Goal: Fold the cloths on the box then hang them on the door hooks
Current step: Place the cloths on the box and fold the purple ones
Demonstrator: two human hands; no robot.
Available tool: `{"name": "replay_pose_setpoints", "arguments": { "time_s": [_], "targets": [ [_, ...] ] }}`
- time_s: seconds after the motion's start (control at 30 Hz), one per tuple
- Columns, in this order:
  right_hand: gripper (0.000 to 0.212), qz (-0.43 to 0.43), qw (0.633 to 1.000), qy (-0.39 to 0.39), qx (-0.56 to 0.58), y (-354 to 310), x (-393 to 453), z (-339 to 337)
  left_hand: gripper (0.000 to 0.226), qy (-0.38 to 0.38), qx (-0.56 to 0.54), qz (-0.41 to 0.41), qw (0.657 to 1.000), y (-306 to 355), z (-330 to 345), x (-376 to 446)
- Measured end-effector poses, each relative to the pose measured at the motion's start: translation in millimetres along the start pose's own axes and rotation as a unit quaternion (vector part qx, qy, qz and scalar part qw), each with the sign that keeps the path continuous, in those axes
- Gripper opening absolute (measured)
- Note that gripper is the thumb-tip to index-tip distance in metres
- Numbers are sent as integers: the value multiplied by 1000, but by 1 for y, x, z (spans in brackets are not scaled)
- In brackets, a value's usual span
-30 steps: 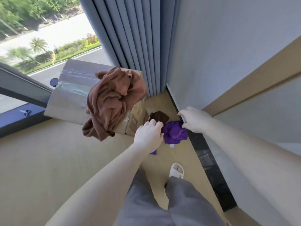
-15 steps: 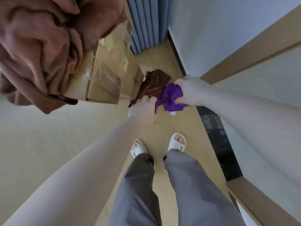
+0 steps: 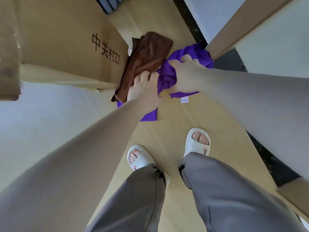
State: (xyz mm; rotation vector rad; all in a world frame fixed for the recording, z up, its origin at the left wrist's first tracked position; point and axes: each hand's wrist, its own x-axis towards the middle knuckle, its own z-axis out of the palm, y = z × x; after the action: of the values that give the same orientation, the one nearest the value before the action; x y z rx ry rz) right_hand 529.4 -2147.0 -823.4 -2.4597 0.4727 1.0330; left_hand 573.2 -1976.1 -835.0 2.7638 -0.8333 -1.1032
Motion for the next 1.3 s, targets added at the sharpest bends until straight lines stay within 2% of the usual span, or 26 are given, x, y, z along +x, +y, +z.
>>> {"name": "replay_pose_setpoints", "arguments": {
  "time_s": [0.2,0.37,0.53,0.67,0.77,0.9,1.0,1.13,1.23,1.3],
  "targets": [
    [106,15,1000,9,-10,18,41,34,88,8,33,2,999,-29,47,40],
    [113,42,999,5,-25,40,69,54,97,1,0,-19,1000,-50,66,76],
    [124,85,996,24,3,52,101,77,107,-20,107,-32,994,-67,88,106],
    [133,123,990,33,58,50,124,96,128,-40,124,-68,989,-69,114,125],
    [138,120,990,33,61,49,136,109,133,-17,116,-59,991,-76,129,134],
    [140,127,991,48,12,44,148,130,130,46,149,-16,988,-91,143,132],
    [128,128,988,82,-6,39,149,144,122,75,140,-4,987,-94,144,134],
    [84,111,983,134,51,27,145,153,94,113,75,-6,991,-86,134,138],
    [73,119,977,82,156,14,142,140,87,69,-75,-15,995,-69,127,129],
    [73,127,965,34,228,15,137,130,88,38,-167,-27,985,-52,126,117]
  ]
}}
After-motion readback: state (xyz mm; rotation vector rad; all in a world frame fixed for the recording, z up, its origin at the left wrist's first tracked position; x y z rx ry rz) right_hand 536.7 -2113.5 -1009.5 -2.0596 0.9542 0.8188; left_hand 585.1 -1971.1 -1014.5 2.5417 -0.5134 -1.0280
